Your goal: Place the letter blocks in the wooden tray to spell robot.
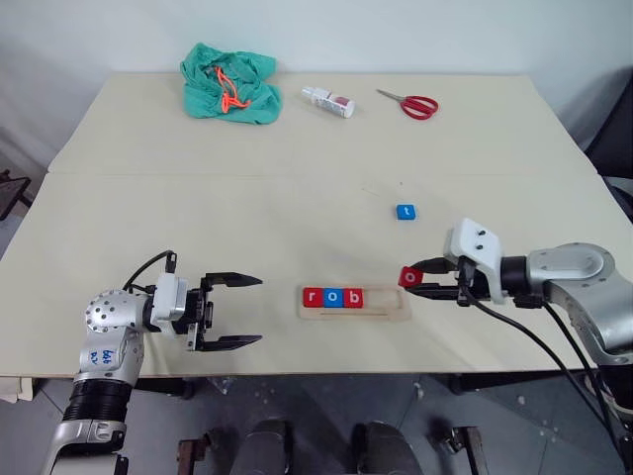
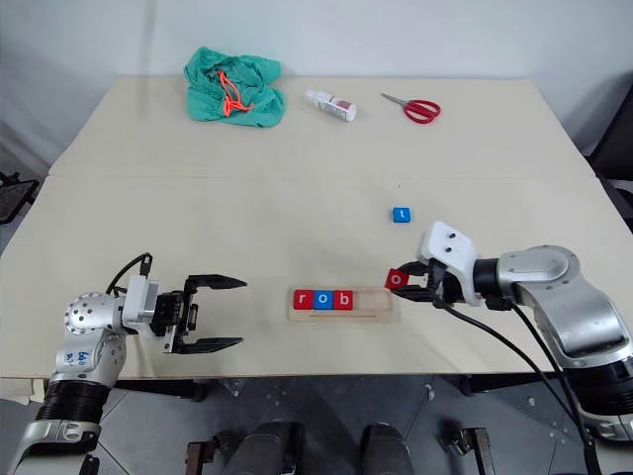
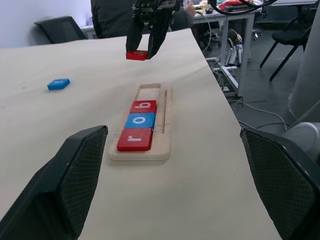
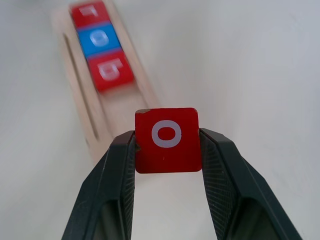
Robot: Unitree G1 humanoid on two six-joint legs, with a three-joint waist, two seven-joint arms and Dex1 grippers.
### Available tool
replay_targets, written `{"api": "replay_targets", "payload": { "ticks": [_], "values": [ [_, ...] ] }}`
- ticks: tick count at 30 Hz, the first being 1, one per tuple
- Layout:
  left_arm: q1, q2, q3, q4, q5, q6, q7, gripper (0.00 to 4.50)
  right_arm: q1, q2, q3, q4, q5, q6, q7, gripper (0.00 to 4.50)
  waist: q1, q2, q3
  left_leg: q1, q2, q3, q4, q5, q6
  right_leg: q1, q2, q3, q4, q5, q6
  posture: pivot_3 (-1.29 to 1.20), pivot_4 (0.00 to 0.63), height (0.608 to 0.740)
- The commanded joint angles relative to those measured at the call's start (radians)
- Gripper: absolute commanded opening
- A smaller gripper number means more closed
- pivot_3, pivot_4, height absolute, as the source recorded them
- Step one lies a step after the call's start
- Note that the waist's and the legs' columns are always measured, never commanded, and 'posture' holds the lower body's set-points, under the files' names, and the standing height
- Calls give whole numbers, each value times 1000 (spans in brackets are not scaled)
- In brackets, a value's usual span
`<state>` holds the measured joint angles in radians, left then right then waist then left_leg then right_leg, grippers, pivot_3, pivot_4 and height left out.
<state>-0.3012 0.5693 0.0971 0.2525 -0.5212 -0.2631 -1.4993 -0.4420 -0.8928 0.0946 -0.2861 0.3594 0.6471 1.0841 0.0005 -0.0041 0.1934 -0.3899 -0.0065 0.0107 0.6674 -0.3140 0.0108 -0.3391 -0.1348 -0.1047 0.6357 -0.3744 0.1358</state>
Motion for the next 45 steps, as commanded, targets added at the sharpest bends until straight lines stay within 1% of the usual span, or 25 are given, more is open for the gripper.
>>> {"api": "replay_targets", "payload": {
  "ticks": [1,6,9,21,23,30,33,36,40,43,44,45],
  "values": [
    [-3,-4,0,-3,-3,-12,-9,4500,-26,24,56,-41,-8,9,0,1449,1,0,0,0,0,0,0,0,0,0,0,0,0,0,0,0,150,740],
    [20,-7,6,-23,-6,-13,0,4500,-59,70,126,-21,-26,0,1,1449,-2,0,0,0,0,0,0,0,0,-1,0,0,0,0,0,0,150,740],
    [38,-4,13,-38,-8,-13,8,4500,-67,79,154,5,-47,-26,11,1449,-2,0,0,0,0,0,0,0,0,-1,0,0,0,0,0,0,150,740],
    [79,-1,20,-77,-8,-13,41,4500,-113,114,207,103,-121,-100,44,1449,-3,0,0,0,0,0,0,0,0,-1,0,0,0,0,0,0,150,740],
    [79,-1,20,-77,-8,-14,43,4500,-115,117,209,106,-126,-103,50,2186,-2,0,0,0,0,0,0,0,0,-1,0,0,0,0,0,0,150,740],
    [69,-2,18,-65,-7,-17,44,4500,-114,116,200,85,-140,-93,56,4449,-2,0,0,0,0,0,0,0,0,-1,0,0,0,0,0,0,150,740],
    [57,-3,16,-53,-5,-19,41,4500,-119,118,177,67,-131,-76,41,4449,-2,0,0,0,0,0,0,0,0,-1,0,0,0,0,0,0,150,740],
    [45,-4,13,-42,-3,-20,39,4500,-119,126,140,34,-99,-20,9,4449,-2,0,0,0,0,0,0,0,0,-1,0,0,0,0,0,0,150,740],
    [34,-8,8,-34,0,-21,37,4500,-70,106,96,-55,-51,53,-7,4449,-1,0,0,0,0,0,0,0,0,-1,0,0,0,0,0,0,150,740],
    [29,-9,6,-30,1,-22,35,4500,-8,82,53,-135,-7,101,-13,3868,1,0,0,-1,0,-1,0,0,0,-1,0,0,0,0,0,0,150,740],
    [28,-9,6,-28,1,-22,34,4500,7,76,46,-155,2,120,-19,3601,0,0,0,-1,0,-1,0,0,0,-1,0,0,0,0,0,0,150,740],
    [27,-10,6,-27,1,-23,33,4500,19,72,42,-171,8,135,-27,3217,-1,0,0,-1,0,-1,0,0,0,-1,0,0,0,0,0,0,150,740]
  ]
}}
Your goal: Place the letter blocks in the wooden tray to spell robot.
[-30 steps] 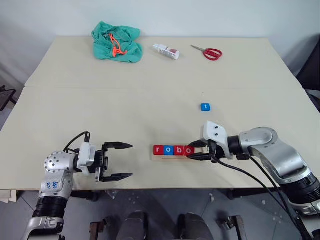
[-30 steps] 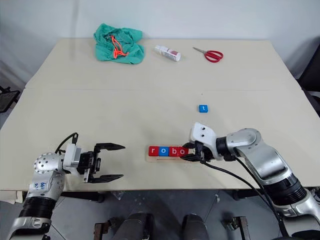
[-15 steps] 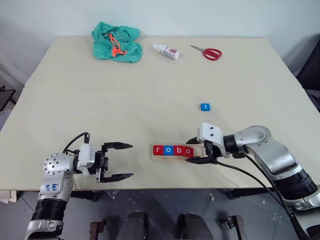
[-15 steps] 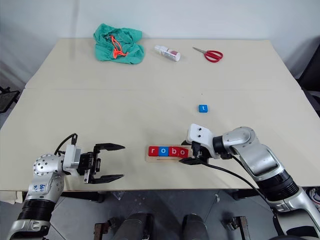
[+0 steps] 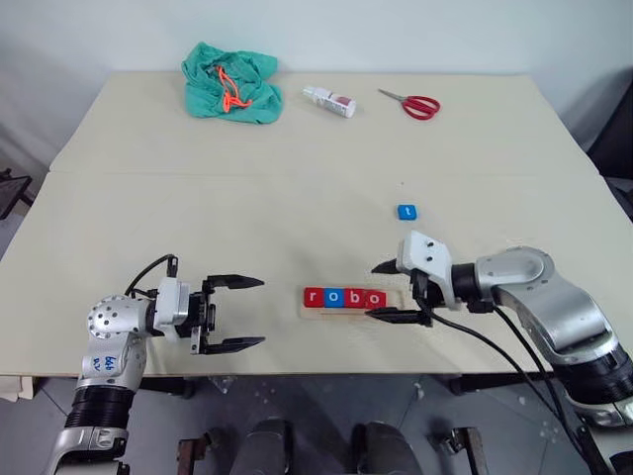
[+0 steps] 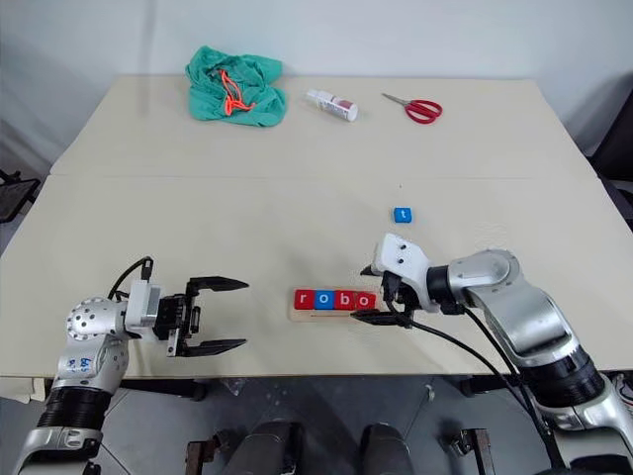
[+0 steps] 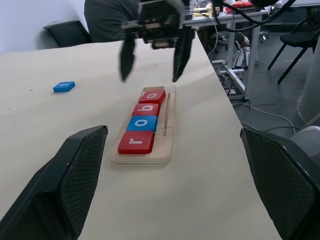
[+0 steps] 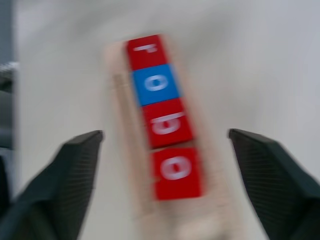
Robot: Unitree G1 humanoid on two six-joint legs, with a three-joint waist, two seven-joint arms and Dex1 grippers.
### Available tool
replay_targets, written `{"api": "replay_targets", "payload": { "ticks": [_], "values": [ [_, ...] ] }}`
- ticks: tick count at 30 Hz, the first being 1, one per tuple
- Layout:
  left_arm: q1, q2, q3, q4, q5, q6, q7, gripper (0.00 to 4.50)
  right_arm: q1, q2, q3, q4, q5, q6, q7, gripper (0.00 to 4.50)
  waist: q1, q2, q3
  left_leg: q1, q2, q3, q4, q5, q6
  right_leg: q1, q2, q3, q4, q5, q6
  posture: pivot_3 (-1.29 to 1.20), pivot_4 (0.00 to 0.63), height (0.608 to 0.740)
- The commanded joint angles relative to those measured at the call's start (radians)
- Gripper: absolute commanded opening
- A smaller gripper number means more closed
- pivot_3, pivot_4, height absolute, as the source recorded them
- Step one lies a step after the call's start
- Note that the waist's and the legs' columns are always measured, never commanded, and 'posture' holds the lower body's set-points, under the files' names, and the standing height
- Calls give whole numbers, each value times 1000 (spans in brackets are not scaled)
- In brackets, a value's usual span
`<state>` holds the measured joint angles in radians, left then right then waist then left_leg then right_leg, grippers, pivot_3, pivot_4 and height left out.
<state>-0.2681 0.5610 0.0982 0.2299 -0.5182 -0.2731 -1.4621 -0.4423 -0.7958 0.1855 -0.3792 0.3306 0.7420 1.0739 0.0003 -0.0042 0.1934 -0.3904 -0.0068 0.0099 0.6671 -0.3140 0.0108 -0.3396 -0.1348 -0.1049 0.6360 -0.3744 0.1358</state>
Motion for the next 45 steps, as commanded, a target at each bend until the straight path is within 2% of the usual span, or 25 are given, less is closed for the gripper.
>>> {"api": "replay_targets", "payload": {
  "ticks": [1,9,22,32,38,45],
  "values": [
    [-8,-2,4,-2,-2,-14,-5,4500,31,-29,-52,-94,44,53,-24,2839,0,0,0,0,0,0,0,0,0,0,0,0,0,0,0,0,150,740],
    [-13,-7,-2,-3,-3,-10,-14,4500,83,-28,-17,-112,52,87,-61,41,-1,0,0,0,0,0,0,0,0,0,0,0,0,0,0,0,150,740],
    [9,4,8,-31,-6,2,-8,4500,7,5,66,70,-32,-57,-59,14,-2,0,0,0,0,1,0,0,0,0,0,0,0,0,0,0,150,740],
    [-2,-5,2,-23,-1,-2,2,4500,25,-27,-24,-49,42,19,-64,14,0,0,0,0,0,0,0,0,0,0,0,0,0,0,0,0,150,740],
    [-17,-13,-4,-8,4,-6,-1,4500,92,-74,-67,-6,3,2,-106,14,1,0,0,0,0,0,0,0,0,0,0,0,0,0,0,0,150,740],
    [-33,-18,-7,6,8,-6,-5,4500,125,-52,-78,25,1,-42,-134,14,-1,0,0,0,0,1,0,0,0,0,0,0,0,0,0,0,150,740]
  ]
}}
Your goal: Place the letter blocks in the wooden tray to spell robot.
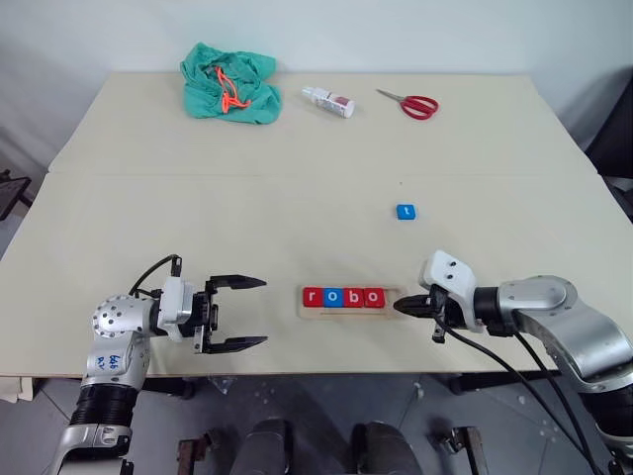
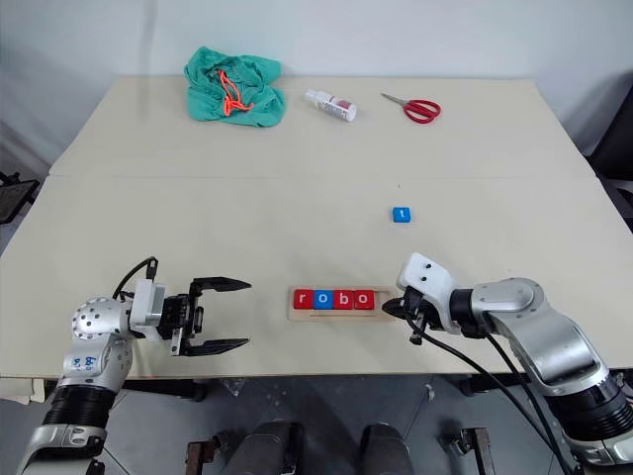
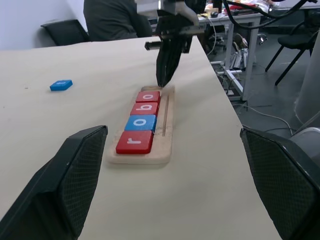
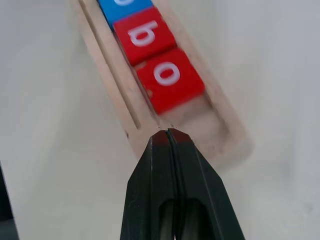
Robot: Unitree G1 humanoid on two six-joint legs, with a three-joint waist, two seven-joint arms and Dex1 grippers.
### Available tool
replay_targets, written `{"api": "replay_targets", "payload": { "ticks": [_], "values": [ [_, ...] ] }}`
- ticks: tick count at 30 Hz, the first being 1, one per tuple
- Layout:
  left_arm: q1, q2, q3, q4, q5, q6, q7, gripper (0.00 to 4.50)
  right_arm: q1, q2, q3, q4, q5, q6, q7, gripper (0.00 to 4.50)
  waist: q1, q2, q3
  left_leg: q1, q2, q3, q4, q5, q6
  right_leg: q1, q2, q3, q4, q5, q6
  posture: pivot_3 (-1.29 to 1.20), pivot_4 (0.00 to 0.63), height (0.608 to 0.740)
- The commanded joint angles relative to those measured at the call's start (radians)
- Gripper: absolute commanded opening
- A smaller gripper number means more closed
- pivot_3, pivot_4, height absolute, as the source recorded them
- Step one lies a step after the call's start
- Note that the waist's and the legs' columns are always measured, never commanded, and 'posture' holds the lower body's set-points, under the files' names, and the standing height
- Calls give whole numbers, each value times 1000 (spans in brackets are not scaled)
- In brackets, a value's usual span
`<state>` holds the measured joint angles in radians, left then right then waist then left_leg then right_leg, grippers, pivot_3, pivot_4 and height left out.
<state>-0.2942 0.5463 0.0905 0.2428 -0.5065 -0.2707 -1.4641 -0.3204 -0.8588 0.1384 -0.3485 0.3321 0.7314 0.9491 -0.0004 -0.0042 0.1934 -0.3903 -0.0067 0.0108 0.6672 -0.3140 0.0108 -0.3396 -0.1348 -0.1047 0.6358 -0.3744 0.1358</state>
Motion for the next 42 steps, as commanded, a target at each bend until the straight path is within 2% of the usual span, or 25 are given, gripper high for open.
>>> {"api": "replay_targets", "payload": {
  "ticks": [1,20,25,29,33,36,42],
  "values": [
    [-8,-3,0,-7,-4,-9,-4,4500,1,17,-23,2,-5,-41,-11,14,0,0,0,0,0,0,0,0,0,0,0,0,0,0,0,0,150,740],
    [13,4,4,-49,-5,6,21,4500,-83,95,37,82,-43,-91,-8,14,0,0,0,0,0,0,0,0,0,0,0,0,0,0,0,0,150,740],
    [7,2,2,-45,-3,5,24,4500,-80,113,-59,61,-7,-87,-60,14,0,0,0,0,0,0,0,0,0,0,0,0,0,0,0,0,150,740],
    [5,0,0,-37,-1,1,25,4500,-37,181,-221,73,49,-97,-158,14,2,0,0,0,0,-1,0,0,0,0,0,0,1,0,0,0,150,740],
    [1,2,4,-20,-6,-2,12,4500,84,216,-377,39,87,-97,-227,918,7,0,0,0,0,-1,0,0,0,0,0,0,1,0,0,0,150,740],
    [-22,8,9,33,-4,-12,-15,4500,177,262,-460,15,74,-113,-325,2065,13,0,0,0,-1,-1,-1,0,0,0,0,0,1,0,0,0,150,740],
    [-79,-1,4,110,4,-33,-47,4500,140,333,-448,29,72,-115,-434,4021,-3,0,0,2,1,3,0,1,-1,0,1,1,1,0,0,0,150,740]
  ]
}}
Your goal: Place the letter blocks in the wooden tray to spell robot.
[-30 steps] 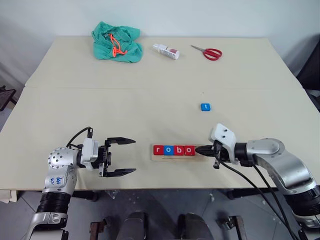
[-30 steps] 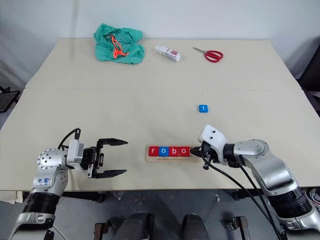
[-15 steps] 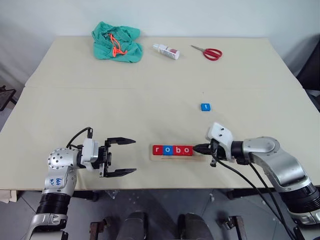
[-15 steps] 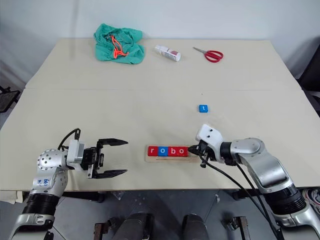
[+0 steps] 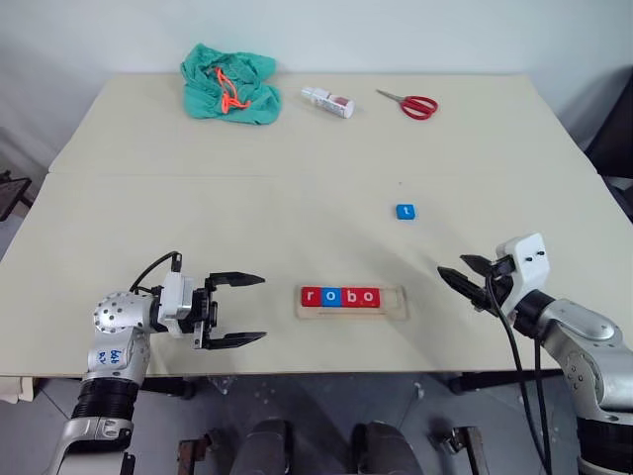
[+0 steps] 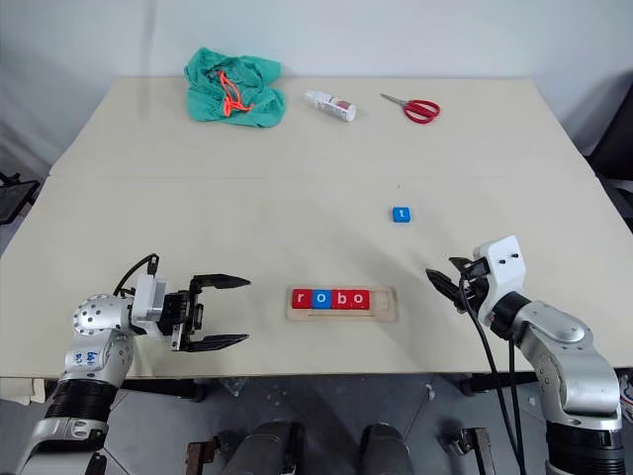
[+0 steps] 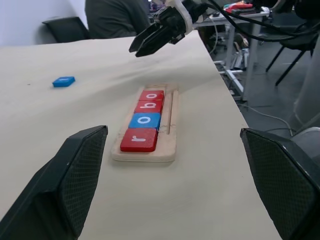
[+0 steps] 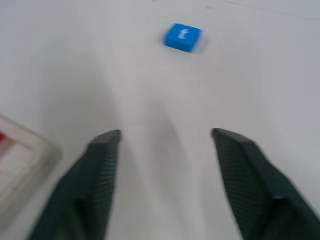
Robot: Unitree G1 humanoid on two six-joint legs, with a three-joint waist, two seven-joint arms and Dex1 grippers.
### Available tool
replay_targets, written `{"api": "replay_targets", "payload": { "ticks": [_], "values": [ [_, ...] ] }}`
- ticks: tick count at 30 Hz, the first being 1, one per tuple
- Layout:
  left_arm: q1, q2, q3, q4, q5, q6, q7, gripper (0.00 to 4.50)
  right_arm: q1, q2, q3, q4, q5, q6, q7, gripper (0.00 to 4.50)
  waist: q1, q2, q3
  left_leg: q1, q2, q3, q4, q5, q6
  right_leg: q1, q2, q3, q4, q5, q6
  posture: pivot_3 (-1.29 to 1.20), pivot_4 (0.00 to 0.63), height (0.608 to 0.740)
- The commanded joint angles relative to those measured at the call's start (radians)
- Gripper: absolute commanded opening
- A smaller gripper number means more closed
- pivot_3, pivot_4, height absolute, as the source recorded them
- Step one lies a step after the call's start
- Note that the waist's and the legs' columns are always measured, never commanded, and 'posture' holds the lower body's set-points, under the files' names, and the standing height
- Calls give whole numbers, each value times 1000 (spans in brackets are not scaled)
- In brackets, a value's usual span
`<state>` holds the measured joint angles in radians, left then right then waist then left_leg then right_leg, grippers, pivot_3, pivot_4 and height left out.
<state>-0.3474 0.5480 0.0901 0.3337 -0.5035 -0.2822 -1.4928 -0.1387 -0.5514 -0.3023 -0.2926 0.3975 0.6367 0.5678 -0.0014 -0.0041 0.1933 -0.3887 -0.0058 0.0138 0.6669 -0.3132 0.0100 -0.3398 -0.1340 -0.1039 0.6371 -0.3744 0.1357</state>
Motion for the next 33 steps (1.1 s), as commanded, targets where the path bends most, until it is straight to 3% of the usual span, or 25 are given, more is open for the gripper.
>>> {"api": "replay_targets", "payload": {
  "ticks": [1,8,20,32,33],
  "values": [
    [-30,-5,3,24,1,-24,-22,4500,-56,33,1,-22,7,-14,-63,4338,-3,0,0,0,0,0,0,0,0,0,0,0,0,0,0,0,150,740],
    [-30,-14,-4,21,-3,-30,-30,4500,-242,101,77,135,-25,15,-152,4423,-2,0,0,0,0,-1,-1,0,0,-1,0,0,1,0,0,0,150,740],
    [94,16,27,-110,-25,-12,11,4500,-586,194,185,695,-156,-225,-158,4423,-19,0,0,-1,-1,-2,-1,0,0,-3,-1,0,5,0,0,0,150,740],
    [172,23,54,-175,-24,-8,57,4500,-768,268,205,1116,-248,-417,-201,4423,-36,0,0,0,0,-4,-2,0,0,-3,-1,0,6,0,0,0,150,740],
    [174,24,54,-175,-24,-9,58,4500,-770,273,204,1125,-250,-426,-204,4252,-35,0,0,0,0,-4,-2,0,0,-3,-1,0,6,0,0,0,150,740]
  ]
}}
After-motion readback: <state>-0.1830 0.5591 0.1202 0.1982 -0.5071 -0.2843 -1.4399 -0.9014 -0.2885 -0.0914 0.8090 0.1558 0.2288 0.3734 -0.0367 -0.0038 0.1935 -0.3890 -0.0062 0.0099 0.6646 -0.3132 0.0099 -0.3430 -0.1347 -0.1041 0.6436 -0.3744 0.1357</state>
